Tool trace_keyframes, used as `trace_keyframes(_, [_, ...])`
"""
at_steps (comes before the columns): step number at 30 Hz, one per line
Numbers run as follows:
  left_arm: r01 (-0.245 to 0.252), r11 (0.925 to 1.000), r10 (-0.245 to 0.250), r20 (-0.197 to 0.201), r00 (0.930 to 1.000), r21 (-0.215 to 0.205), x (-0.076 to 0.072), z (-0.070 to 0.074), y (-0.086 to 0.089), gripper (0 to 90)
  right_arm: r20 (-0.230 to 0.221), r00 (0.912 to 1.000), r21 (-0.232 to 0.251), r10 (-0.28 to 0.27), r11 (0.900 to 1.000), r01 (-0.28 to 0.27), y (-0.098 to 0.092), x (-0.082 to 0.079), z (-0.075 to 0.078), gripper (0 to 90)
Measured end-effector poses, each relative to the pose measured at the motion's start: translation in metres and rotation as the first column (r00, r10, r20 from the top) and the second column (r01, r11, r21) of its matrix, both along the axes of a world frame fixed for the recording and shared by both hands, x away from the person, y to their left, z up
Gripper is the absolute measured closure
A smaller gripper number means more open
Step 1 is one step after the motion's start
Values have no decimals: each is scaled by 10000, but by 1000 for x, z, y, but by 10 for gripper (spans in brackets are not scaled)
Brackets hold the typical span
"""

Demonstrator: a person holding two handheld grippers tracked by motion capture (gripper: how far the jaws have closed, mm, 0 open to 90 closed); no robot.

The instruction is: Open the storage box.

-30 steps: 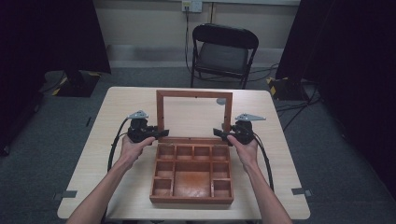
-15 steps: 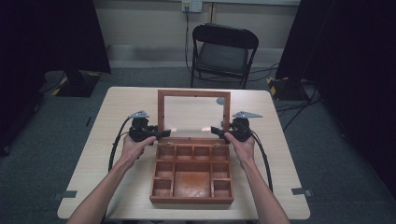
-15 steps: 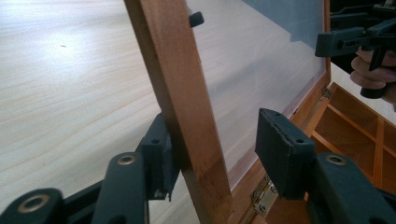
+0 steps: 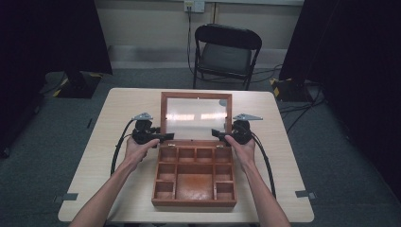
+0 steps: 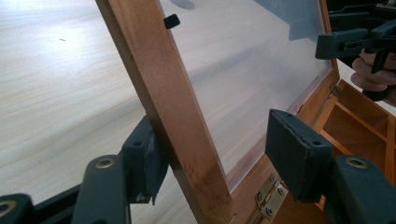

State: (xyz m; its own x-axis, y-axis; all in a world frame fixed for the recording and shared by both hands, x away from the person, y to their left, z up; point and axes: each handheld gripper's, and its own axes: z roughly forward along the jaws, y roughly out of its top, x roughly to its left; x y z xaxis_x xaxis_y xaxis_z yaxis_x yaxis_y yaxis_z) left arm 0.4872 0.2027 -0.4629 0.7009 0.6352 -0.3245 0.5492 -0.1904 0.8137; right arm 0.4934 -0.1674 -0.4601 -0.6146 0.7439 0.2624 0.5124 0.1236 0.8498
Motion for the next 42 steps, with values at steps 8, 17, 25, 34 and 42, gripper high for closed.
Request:
trace_keyframes(8, [-236,9993,239,-80,9997,280,0,-4,0,377,-220,9996,-165,-183,9997,180,2,2,-6,195])
trace_keyframes(17, [-288,9981,297,-157,9994,549,0,-8,2,374,-707,9974,-217,-148,9997,133,1,4,-13,149])
trace_keyframes(25, [-517,9983,531,-534,9972,271,2,-15,8,370,-1080,9940,-278,-195,9995,166,-2,7,-18,124])
trace_keyframes(34, [-489,9983,507,-610,9969,303,3,-15,8,364,-1024,9941,-581,-355,9979,297,-2,6,-17,119])
trace_keyframes(42, [-584,9978,605,-750,9953,299,4,-17,9,345,-1083,9932,-595,-425,9976,362,-4,5,-18,125])
